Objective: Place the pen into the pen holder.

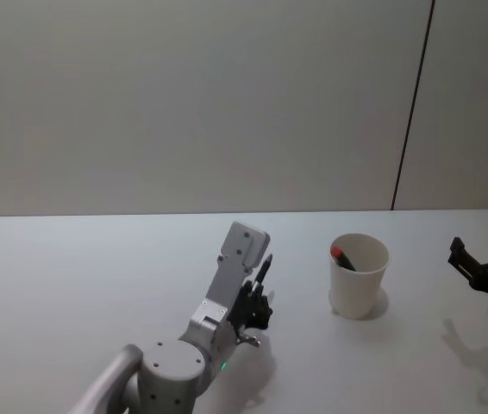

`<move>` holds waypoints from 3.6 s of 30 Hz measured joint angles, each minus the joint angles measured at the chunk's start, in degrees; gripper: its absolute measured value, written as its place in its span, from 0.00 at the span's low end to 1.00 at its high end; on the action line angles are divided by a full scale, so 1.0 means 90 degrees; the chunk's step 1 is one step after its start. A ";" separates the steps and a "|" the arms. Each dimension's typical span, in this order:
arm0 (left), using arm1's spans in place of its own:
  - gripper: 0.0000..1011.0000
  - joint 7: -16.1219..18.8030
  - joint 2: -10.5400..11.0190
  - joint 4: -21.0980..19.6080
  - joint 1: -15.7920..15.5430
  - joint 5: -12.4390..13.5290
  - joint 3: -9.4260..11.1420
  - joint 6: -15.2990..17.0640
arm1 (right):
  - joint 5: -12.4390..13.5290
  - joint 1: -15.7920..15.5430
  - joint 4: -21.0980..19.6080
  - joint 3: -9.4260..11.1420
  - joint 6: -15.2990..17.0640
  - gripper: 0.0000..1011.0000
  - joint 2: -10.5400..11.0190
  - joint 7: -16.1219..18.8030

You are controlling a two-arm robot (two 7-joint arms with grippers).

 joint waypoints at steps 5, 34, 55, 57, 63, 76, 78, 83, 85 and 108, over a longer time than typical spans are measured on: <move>0.13 0.0003 0.0080 -0.0221 0.0052 0.0167 -0.0040 -0.0211 | 0.0000 0.0000 0.0000 0.0000 0.0000 0.99 0.0000 0.0000; 0.13 -0.0479 0.0472 -0.0760 0.0252 0.0888 -0.0256 -0.2950 | 0.0000 0.0000 0.0000 0.0000 0.0000 0.99 0.0000 0.0000; 0.13 -0.1871 0.0534 -0.0185 -0.0058 0.0771 -0.0402 -0.5686 | 0.0000 0.0000 0.0000 0.0000 0.0000 0.99 0.0000 0.0000; 0.13 -0.2095 0.0528 -0.0093 -0.0115 0.0702 -0.0411 -0.5946 | 0.0000 0.0000 0.0000 0.0000 0.0000 0.99 0.0000 0.0000; 0.13 -0.2773 0.0502 0.0192 -0.0305 0.0457 -0.0431 -0.6644 | 0.0013 -0.0029 -0.0053 0.0003 -0.0010 0.99 0.0016 0.0125; 0.13 -0.4590 0.0406 0.0840 -0.0783 -0.0471 -0.0404 -0.7960 | 0.0236 -0.0197 -0.0423 0.0027 -0.0040 0.99 0.0128 0.0940; 0.13 -0.4856 0.0394 0.0927 -0.0850 -0.0626 -0.0393 -0.8126 | 0.0320 -0.0238 -0.0532 0.0036 -0.0040 0.99 0.0161 0.1128; 0.13 -0.5295 0.0370 0.1068 -0.0962 -0.0876 -0.0372 -0.8396 | 0.0487 -0.0304 -0.0721 0.0062 -0.0029 0.99 0.0229 0.1509; 0.13 -0.5398 0.0365 0.1101 -0.0988 -0.0934 -0.0369 -0.8454 | 0.0594 -0.0332 -0.0802 0.0077 -0.0022 0.99 0.0264 0.1696; 0.13 -0.6021 0.0334 0.1301 -0.1148 -0.1287 -0.0340 -0.8842 | 0.1882 -0.0599 -0.1354 0.0272 -0.0051 0.99 0.0717 0.3893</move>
